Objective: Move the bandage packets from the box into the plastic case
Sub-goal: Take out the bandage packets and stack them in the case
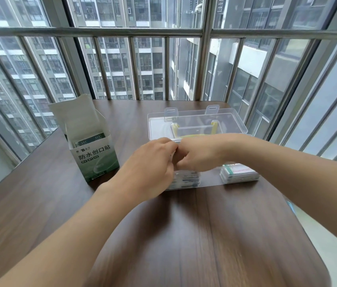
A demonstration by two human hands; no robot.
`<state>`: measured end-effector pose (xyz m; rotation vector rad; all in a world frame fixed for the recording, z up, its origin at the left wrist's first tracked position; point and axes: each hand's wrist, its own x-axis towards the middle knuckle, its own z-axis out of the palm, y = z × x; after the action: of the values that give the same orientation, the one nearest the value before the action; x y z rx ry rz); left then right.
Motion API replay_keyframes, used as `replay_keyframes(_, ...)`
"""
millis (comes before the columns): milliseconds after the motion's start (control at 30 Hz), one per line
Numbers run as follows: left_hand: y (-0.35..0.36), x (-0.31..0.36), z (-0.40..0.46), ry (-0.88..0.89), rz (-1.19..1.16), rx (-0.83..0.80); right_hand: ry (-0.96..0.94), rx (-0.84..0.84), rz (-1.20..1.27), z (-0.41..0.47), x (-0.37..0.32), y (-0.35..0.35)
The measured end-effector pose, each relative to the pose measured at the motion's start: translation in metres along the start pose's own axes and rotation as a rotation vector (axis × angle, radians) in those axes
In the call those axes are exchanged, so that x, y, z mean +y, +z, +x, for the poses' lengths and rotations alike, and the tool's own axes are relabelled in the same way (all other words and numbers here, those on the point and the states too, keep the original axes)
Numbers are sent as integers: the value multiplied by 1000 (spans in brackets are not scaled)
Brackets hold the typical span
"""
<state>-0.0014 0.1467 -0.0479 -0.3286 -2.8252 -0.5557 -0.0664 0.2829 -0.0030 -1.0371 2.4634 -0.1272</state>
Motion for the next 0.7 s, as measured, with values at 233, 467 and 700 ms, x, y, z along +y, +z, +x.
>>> replay_keyframes(233, -3, -2, 1, -23, -49, 16, -62, 130, 31, -7, 7, -16)
replay_keyframes(467, -5, -4, -4, 10, -94, 84, -65, 198, 137, -17, 19, -28)
replay_keyframes(700, -37, -12, -17, 68, -207, 529, -182, 440, 247, -14, 2, -39)
